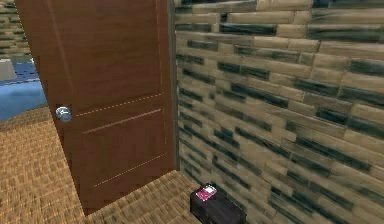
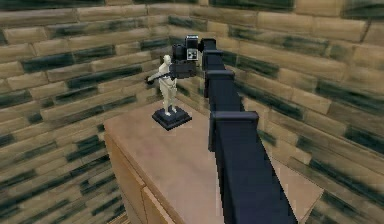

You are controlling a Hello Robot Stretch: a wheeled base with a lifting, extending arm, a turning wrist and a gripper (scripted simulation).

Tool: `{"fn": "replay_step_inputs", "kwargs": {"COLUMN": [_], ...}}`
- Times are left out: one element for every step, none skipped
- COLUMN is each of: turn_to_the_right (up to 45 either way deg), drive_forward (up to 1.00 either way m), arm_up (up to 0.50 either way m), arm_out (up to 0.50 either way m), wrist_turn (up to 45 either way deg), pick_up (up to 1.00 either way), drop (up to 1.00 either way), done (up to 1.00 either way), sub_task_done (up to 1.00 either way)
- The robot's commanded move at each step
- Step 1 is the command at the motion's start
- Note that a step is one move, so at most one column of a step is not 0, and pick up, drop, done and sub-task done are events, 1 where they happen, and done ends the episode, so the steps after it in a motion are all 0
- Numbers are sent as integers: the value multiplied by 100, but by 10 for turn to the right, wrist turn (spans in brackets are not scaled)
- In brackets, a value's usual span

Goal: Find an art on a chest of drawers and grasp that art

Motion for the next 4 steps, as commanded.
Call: {"fn": "replay_step_inputs", "kwargs": {"turn_to_the_right": [0,0,0,0], "drive_forward": [0,0,0,0], "arm_up": [-24,0,10,0], "arm_out": [0,0,0,0], "wrist_turn": [0,0,0,0], "pick_up": [0,100,0,0], "drop": [0,0,0,0], "done": [0,0,0,100], "sub_task_done": [0,0,0,0]}}
